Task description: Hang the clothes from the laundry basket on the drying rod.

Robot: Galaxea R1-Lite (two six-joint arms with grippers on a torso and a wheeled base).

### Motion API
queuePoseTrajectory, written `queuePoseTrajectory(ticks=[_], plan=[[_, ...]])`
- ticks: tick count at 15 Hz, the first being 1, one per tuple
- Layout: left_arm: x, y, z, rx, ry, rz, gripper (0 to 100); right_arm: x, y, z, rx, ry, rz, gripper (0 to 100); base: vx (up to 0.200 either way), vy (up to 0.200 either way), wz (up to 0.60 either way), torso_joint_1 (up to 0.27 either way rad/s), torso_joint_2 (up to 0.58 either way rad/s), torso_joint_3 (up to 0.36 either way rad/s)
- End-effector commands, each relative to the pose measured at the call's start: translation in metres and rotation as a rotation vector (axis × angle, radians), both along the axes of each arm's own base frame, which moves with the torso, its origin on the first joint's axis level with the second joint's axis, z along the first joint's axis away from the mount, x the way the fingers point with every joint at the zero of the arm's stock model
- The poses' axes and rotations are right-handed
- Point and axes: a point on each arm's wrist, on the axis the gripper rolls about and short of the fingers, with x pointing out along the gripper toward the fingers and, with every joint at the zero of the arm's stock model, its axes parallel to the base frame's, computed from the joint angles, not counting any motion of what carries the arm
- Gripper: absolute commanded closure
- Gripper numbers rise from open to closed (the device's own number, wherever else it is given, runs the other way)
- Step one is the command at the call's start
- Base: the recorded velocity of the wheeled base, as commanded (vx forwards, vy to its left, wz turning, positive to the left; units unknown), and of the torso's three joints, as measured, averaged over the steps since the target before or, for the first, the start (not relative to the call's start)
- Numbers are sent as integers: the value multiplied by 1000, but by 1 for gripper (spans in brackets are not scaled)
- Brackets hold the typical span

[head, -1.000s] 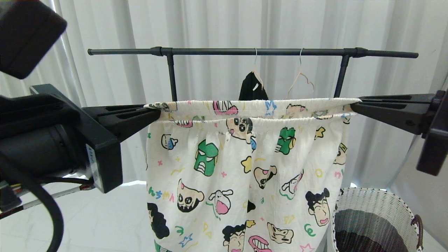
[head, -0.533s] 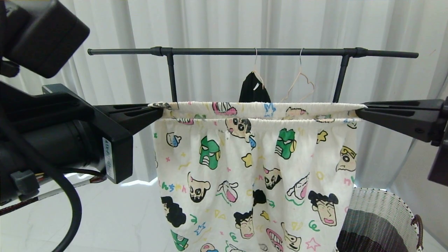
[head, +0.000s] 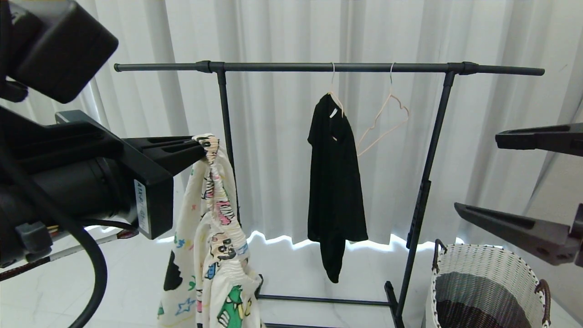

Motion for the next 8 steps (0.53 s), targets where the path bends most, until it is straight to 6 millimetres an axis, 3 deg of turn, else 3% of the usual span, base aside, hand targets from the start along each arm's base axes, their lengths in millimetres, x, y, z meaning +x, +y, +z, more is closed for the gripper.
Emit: queuePoseTrajectory(ticks=[1, 3, 8], plan=[[0, 0, -2, 4, 4, 0, 100, -9, -13, -7, -9, -11, -3, 0, 0, 0, 0, 0, 0, 0], [0, 1, -3, 6, 7, 5, 100, -10, -19, -16, -30, 0, -32, 0, 0, 0, 0, 0, 0, 0], [-6, 9, -7, 9, 6, 18, 100, 25, -38, -25, -200, -9, -470, 0, 0, 0, 0, 0, 0, 0]])
